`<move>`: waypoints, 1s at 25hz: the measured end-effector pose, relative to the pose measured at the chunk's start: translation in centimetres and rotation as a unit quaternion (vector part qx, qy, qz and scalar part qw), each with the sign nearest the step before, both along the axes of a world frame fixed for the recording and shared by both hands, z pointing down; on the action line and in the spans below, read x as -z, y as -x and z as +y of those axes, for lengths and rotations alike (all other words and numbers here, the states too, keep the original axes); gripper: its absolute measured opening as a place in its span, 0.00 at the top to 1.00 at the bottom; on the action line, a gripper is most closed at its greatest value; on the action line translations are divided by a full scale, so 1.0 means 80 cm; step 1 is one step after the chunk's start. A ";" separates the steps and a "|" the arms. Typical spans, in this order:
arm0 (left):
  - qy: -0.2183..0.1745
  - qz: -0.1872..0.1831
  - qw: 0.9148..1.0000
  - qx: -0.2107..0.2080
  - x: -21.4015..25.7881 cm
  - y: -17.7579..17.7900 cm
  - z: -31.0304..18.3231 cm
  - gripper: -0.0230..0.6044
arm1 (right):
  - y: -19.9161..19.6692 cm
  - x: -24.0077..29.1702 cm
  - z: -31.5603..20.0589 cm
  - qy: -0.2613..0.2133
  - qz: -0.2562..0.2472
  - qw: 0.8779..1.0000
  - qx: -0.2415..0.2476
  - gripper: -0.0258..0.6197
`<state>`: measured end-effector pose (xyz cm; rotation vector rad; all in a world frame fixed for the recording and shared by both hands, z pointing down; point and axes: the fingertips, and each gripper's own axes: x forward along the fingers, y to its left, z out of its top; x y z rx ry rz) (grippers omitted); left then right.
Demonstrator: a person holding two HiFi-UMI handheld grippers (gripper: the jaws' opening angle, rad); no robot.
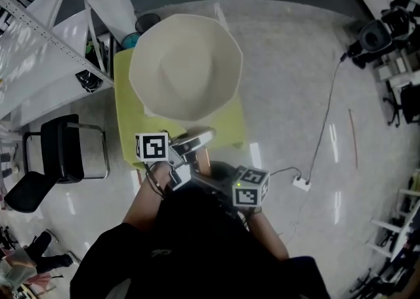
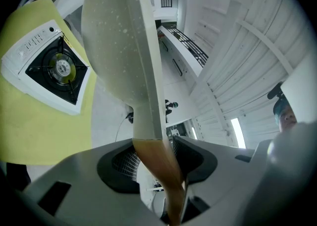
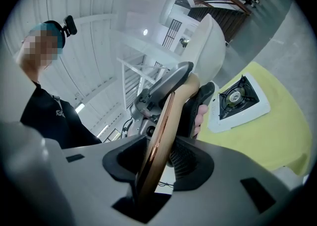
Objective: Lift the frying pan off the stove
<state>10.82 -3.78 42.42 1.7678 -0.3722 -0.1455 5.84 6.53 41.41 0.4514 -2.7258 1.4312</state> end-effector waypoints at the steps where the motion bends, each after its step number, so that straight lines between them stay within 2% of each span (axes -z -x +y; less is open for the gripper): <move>1: -0.007 0.004 1.000 -0.002 0.004 -0.001 -0.001 0.61 | 0.000 0.000 0.000 -0.002 0.002 1.000 0.001 0.72; 3: -0.016 0.003 1.000 -0.004 0.005 -0.002 -0.002 0.61 | 0.000 -0.001 0.001 -0.003 0.007 1.000 0.003 0.72; 10: 0.010 0.001 1.000 -0.002 -0.003 -0.004 -0.004 0.61 | -0.002 -0.003 -0.004 -0.004 0.006 1.000 0.004 0.71; 16: 0.012 -0.004 1.000 -0.001 -0.008 -0.002 -0.008 0.61 | -0.002 -0.005 -0.009 -0.003 0.011 1.000 0.006 0.71; 25: 0.027 0.014 1.000 0.005 -0.009 -0.005 -0.007 0.60 | -0.002 -0.006 -0.009 -0.002 0.008 1.000 0.009 0.71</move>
